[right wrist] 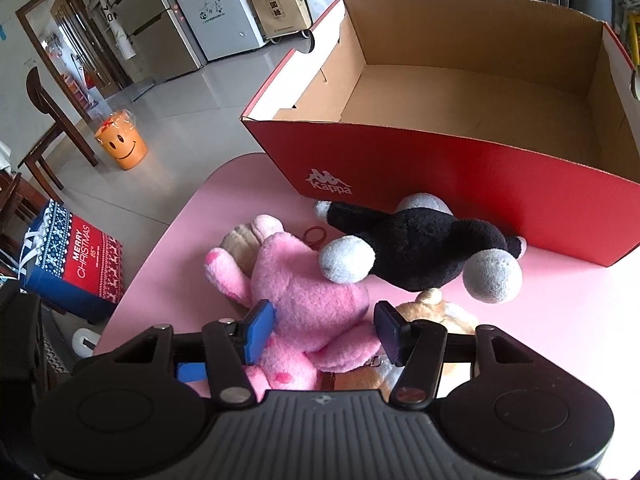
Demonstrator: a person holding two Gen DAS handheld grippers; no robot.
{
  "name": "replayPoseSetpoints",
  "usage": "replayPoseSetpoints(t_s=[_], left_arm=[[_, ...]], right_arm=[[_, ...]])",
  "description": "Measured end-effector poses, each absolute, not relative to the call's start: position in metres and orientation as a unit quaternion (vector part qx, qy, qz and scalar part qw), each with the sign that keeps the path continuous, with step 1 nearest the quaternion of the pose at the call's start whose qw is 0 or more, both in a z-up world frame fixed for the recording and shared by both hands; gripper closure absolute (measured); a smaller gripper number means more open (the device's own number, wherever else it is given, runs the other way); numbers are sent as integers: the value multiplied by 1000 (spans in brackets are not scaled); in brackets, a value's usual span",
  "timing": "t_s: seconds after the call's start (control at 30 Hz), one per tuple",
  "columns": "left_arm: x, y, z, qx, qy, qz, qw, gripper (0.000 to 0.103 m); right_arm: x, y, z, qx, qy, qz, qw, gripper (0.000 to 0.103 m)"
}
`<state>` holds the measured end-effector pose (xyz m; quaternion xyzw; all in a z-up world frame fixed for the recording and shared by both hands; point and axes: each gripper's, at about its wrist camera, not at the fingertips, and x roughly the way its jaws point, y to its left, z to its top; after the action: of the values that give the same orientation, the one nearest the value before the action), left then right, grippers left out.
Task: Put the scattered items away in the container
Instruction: 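Close the left gripper on the pink spotted bear while the right gripper also grips it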
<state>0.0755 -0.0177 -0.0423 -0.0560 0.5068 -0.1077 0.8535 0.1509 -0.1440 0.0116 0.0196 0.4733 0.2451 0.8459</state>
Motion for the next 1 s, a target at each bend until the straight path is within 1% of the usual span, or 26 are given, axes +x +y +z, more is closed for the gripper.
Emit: replayPoseSetpoints(t_s=[0.1,0.13,0.17,0.2,0.27,0.37,0.5,0.73,1.0], left_arm=[[76,-19,-44,-52,506,-110,854,16],[76,-20,-44,-51,504,-110,855,18],[77,-20,-44,-49,503,-110,856,20],[77,-20,-44,-48,501,-109,857,22],[78,-19,-43,-47,497,-108,860,35],[79,-18,-41,-49,494,-109,861,40],[79,-17,-39,-52,489,-110,864,42],[74,-18,-26,-44,475,-111,872,42],[69,-20,-10,-25,459,-102,882,42]], right_arm=[[150,-143,11,21,473,246,846,47],[150,-143,10,20,472,247,846,47],[150,-143,10,21,471,248,846,47],[150,-143,10,21,471,249,846,49],[150,-144,10,24,471,249,846,53],[151,-146,12,31,472,246,846,58],[151,-148,14,36,471,243,847,61],[148,-153,24,46,465,240,851,61],[144,-158,34,51,455,245,854,71]])
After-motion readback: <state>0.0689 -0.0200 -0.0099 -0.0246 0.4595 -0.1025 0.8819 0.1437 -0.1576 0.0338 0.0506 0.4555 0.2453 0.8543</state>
